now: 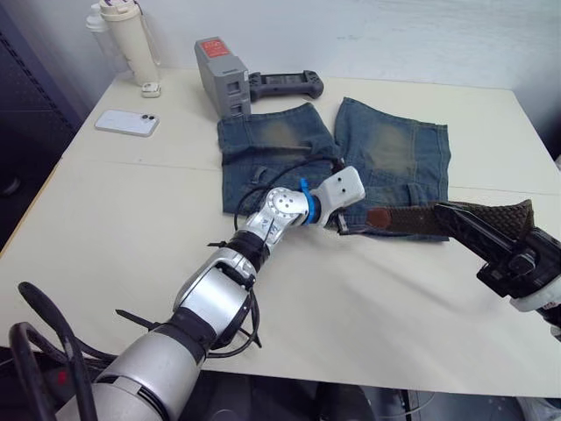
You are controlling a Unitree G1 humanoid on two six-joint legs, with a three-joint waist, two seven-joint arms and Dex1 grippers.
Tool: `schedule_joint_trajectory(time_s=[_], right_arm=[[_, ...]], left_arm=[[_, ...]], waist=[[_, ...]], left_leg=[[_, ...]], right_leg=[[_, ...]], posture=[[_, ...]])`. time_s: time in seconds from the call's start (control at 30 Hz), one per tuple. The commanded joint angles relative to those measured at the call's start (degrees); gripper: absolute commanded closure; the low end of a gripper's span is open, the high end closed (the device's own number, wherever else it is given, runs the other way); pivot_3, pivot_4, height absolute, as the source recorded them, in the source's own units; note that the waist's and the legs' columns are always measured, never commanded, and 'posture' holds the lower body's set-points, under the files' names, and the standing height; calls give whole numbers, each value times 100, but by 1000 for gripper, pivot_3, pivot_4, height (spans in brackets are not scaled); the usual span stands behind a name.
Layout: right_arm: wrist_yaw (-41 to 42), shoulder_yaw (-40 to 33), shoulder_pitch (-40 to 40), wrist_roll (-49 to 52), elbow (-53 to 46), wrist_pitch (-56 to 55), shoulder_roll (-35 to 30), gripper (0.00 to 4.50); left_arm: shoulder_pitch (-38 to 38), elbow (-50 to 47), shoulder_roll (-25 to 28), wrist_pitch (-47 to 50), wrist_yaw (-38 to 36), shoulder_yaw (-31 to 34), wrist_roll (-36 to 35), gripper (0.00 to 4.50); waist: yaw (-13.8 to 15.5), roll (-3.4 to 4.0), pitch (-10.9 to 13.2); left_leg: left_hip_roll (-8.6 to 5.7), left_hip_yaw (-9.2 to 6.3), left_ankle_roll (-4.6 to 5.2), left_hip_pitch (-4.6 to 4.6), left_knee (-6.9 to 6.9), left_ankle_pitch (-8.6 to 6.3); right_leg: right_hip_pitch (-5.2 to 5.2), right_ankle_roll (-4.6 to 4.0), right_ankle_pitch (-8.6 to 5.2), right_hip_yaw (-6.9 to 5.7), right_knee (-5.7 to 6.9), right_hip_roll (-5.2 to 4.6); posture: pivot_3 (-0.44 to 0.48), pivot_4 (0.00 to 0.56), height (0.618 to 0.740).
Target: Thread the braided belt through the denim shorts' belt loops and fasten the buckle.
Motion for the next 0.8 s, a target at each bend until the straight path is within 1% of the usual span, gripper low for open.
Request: schedule_joint_trajectory(time_s=[0.03,0.07,0.13,0.23,0.27,0.33,0.37,0.5,0.57,0.6,0.67,0.73,0.8], right_arm=[[-55,-249,12,129,-168,-153,-56,4500],[-57,-281,19,152,-170,-156,-63,4500],[-85,-326,28,183,-160,-161,-71,4500],[-160,-449,84,202,-110,-156,-56,4500],[-181,-492,107,199,-97,-152,-53,4500],[-199,-637,155,236,-58,-163,-39,4500],[-202,-677,169,251,-50,-166,-36,4500],[-174,-854,234,222,88,-113,-64,4500],[-155,-886,213,125,225,-91,-100,4500],[-147,-893,206,98,262,-82,-110,4500],[-125,-871,166,99,341,-71,-121,4500],[-88,-831,126,38,433,-47,-132,4500],[-74,-819,108,-9,526,-18,-139,4500]], left_arm=[[17,216,-55,-290,-42,-233,589,164],[58,282,-52,-349,-79,-368,798,164],[124,388,-81,-368,-148,-436,996,164],[182,535,-133,-371,-39,-531,1309,164],[177,569,-145,-373,58,-548,1404,396],[169,622,-213,-287,98,-431,1392,1009],[167,636,-233,-265,96,-385,1387,1392],[209,617,-302,-235,-108,-230,1346,3302],[308,523,-248,-177,-378,-138,1275,4160],[337,491,-233,-159,-454,-104,1270,4467],[465,295,-56,-139,-787,-99,1286,4467],[695,-83,205,-55,-1283,-105,1239,4467],[1009,-671,488,187,-1758,-139,1160,4467]], waist=[[-1,0,0],[-1,0,0],[1,0,0],[1,0,-1],[1,1,-1],[1,1,-1],[1,1,-1],[-1,1,-1],[-19,2,-1],[-30,2,-2],[-62,3,-2],[-107,5,-3],[-159,7,-5]], left_leg=[[0,0,0,0,0,0],[0,0,0,0,1,0],[0,0,0,0,1,0],[0,-1,0,0,4,0],[0,-3,0,1,4,0],[0,-3,1,7,5,0],[-1,-4,3,9,8,-2],[-1,-6,4,9,12,-3],[-1,-7,4,10,10,-3],[-1,-7,4,12,10,-2],[-1,-7,4,13,11,-2],[0,-8,4,14,9,-2],[2,-5,3,24,6,-2]], right_leg=[[0,0,0,0,2,0],[0,0,0,0,2,0],[0,0,0,0,3,0],[2,0,0,0,5,0],[4,0,0,-1,5,0],[13,0,0,-2,4,0],[17,0,0,-3,3,-1],[21,3,2,-3,1,-1],[21,3,2,-5,2,-1],[21,3,2,-5,4,-1],[22,3,2,-5,7,0],[22,3,2,-5,10,0],[23,3,2,-4,17,0]], posture=[[0,150,740],[0,150,740],[0,150,740],[0,150,740],[0,150,740],[0,150,740],[0,150,740],[0,150,740],[0,150,740],[0,150,740],[0,150,740],[0,150,740],[0,150,740]])
